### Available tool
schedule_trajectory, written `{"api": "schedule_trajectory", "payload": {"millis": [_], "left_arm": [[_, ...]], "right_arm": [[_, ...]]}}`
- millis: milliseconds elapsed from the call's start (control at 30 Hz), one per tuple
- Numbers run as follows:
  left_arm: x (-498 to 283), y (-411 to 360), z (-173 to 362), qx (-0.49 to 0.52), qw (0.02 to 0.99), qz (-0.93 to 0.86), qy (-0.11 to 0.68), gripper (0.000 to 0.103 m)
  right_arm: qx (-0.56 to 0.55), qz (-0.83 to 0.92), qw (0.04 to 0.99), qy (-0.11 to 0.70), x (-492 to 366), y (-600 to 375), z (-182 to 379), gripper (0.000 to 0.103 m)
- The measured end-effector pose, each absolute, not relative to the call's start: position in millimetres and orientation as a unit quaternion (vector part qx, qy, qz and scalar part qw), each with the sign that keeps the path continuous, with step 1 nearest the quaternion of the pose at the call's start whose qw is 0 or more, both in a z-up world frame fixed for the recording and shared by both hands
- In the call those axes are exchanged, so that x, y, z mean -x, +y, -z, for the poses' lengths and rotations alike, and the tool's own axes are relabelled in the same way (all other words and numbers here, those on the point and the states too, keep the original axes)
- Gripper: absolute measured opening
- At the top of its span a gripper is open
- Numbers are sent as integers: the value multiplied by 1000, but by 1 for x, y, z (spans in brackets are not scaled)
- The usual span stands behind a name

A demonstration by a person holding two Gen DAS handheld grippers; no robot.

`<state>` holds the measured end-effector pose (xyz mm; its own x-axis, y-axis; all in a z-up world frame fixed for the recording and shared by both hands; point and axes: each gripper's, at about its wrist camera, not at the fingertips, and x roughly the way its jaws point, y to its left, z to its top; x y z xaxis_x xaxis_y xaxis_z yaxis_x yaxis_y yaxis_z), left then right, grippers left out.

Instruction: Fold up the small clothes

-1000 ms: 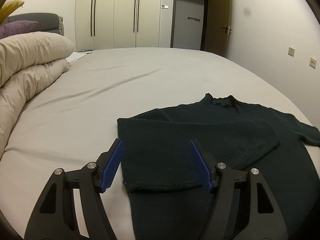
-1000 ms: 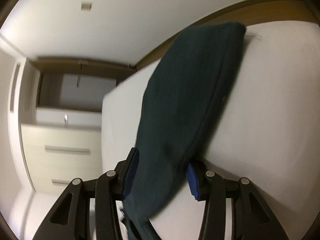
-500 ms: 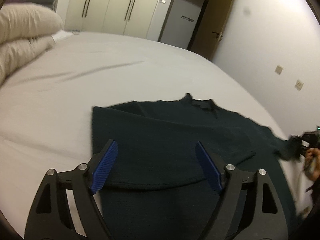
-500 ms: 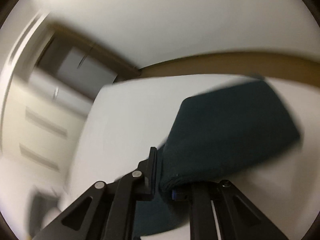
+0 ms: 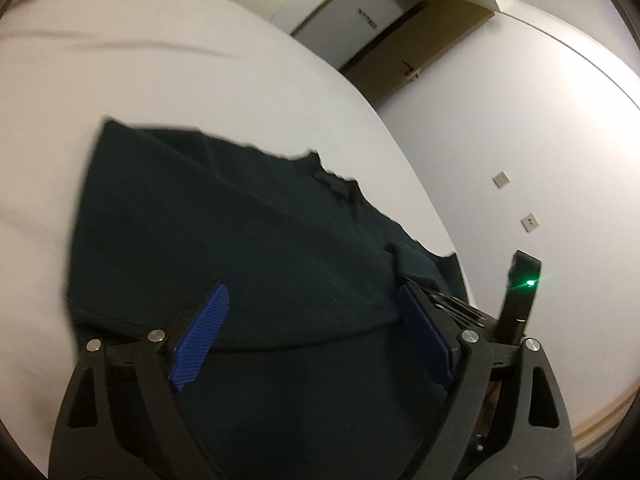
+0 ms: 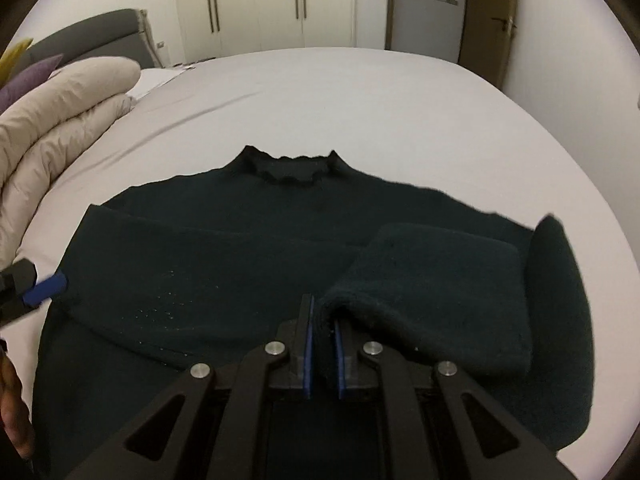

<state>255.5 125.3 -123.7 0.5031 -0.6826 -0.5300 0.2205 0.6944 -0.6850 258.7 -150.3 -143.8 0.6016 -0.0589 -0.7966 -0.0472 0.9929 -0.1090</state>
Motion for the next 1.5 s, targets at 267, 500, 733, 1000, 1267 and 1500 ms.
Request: {"api": "schedule_trajectory", "payload": {"millis": [267,500,733,1000,1267,1500], "left_arm": [[-252,100,135,264,806,300,436,87],[-252,102,143,272,806,294,435,87],[-253,108,146,285,804,291,434,87],[-256,116,149,296,803,286,430,87],[-265,129,154,317,802,272,427,87],[-274,121,148,285,816,251,437,87]], "right_arm": [[6,-20,895,445,-233,-178,141,58],[-289,-13,877,385,-205,-261,139,70],[-524,13,787,326,-212,-317,165,65],[-378,-2,846,376,-255,-254,140,17],[-226,-121,867,427,-270,-151,129,62],[-282,-107,857,417,-230,-198,132,62]]}}
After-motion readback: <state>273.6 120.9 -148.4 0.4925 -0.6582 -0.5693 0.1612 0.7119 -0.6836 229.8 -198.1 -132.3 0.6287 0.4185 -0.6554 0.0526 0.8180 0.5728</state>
